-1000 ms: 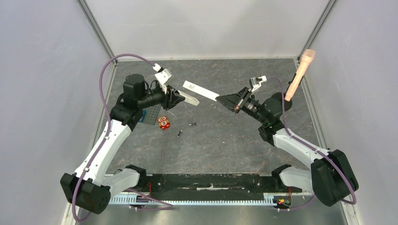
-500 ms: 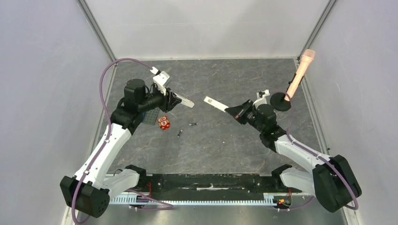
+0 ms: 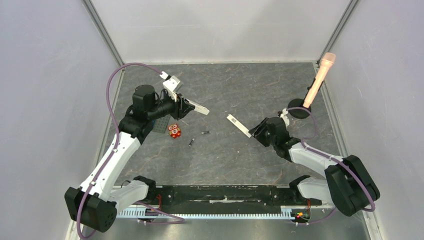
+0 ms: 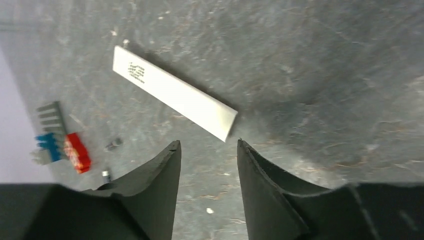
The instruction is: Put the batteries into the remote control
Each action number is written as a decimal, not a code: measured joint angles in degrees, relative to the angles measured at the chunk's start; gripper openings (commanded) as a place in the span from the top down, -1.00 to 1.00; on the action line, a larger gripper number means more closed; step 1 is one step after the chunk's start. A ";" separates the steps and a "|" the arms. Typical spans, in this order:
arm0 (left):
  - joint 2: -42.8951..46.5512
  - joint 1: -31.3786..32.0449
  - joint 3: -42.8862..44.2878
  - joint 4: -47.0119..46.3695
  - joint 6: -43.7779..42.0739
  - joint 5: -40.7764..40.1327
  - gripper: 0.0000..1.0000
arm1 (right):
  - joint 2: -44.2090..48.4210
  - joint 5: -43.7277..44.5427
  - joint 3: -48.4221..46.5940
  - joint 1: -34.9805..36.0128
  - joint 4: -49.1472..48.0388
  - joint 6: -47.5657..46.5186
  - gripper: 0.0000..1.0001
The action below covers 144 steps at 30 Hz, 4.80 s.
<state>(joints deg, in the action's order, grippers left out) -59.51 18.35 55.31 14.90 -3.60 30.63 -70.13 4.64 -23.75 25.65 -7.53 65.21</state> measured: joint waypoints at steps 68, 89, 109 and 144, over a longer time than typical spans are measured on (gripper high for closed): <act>6.32 -0.22 2.71 -3.28 11.58 32.65 -0.51 | 3.93 -34.82 -29.14 23.37 5.44 -53.16 0.82; 9.84 1.42 -16.83 -41.51 55.95 -3.39 -0.60 | -4.00 2.86 -32.35 34.36 0.70 -50.18 0.85; 6.56 7.50 -17.25 -33.00 56.22 -14.67 0.87 | -8.81 13.66 -34.71 37.03 1.14 -50.53 0.63; 25.64 7.76 -6.16 7.34 27.85 -63.69 0.96 | -44.28 18.71 -60.89 36.61 23.87 -14.38 0.03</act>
<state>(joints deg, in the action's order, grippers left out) -33.87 26.11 49.15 22.24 24.25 -33.06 -114.41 23.35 -84.64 62.26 16.34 50.83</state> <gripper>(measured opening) 0.351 0.470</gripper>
